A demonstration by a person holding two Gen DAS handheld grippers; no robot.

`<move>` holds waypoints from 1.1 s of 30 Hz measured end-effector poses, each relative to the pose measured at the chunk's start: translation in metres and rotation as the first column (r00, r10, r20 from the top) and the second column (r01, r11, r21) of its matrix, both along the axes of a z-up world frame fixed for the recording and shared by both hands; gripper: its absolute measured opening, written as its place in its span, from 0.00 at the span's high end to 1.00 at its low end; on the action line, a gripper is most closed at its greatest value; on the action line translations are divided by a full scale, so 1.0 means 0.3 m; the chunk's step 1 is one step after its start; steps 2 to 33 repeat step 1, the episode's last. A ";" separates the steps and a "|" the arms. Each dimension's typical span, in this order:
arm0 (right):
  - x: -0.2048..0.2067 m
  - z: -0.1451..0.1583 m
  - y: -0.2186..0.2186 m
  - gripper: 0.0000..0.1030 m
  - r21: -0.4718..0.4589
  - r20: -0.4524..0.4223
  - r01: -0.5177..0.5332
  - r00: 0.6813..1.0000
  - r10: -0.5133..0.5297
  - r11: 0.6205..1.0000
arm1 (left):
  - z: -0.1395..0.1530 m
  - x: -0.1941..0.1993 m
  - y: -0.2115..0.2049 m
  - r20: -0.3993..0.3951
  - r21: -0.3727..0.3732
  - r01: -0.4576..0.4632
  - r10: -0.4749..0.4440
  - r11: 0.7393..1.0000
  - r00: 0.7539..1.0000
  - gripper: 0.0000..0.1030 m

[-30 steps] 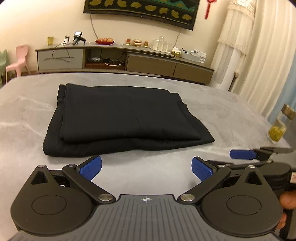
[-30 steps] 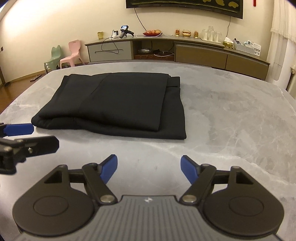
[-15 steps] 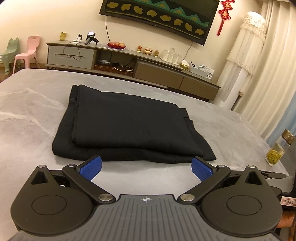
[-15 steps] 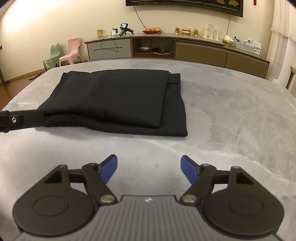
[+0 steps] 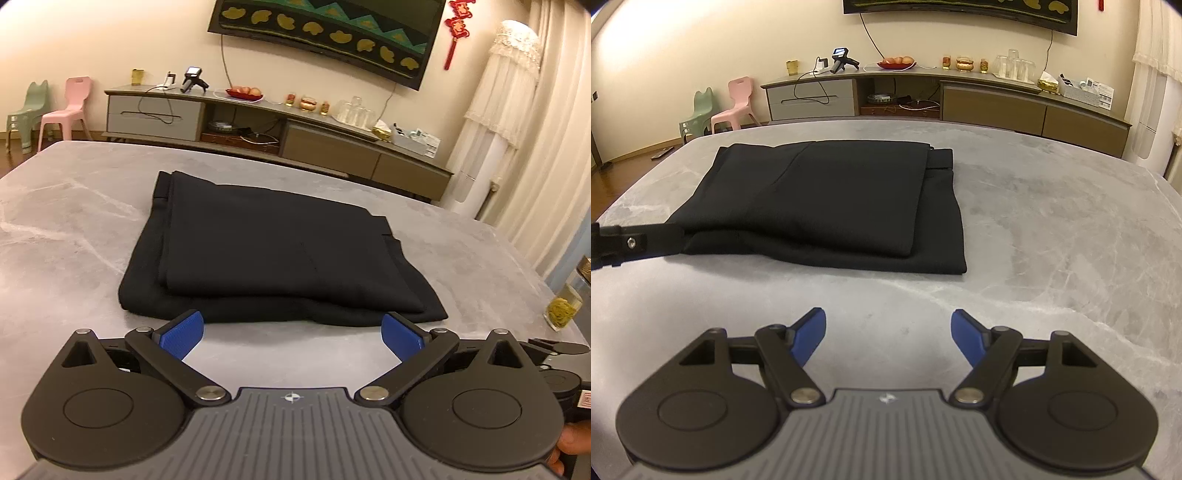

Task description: Fold clothes

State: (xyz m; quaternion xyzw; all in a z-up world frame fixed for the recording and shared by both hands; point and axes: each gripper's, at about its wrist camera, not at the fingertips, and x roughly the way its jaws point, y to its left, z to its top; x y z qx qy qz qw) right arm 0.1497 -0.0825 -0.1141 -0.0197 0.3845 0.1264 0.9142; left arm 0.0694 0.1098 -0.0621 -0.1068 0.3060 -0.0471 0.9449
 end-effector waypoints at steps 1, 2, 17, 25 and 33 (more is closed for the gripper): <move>0.000 0.001 -0.001 0.26 0.001 0.000 0.001 1.000 -0.001 1.000 | 0.000 0.001 0.002 -0.001 -0.003 -0.003 0.003 1.000 1.000 0.02; 0.000 0.001 -0.001 0.26 0.001 0.000 0.001 1.000 -0.001 1.000 | 0.000 0.001 0.002 -0.001 -0.003 -0.003 0.003 1.000 1.000 0.02; 0.000 0.001 -0.001 0.26 0.001 0.000 0.001 1.000 -0.001 1.000 | 0.000 0.001 0.002 -0.001 -0.003 -0.003 0.003 1.000 1.000 0.02; 0.000 0.001 -0.001 0.26 0.001 0.000 0.001 1.000 -0.001 1.000 | 0.000 0.001 0.002 -0.001 -0.003 -0.003 0.003 1.000 1.000 0.02; 0.000 0.001 -0.001 0.26 0.001 0.000 0.001 1.000 -0.001 1.000 | 0.000 0.001 0.002 -0.001 -0.003 -0.003 0.003 1.000 1.000 0.02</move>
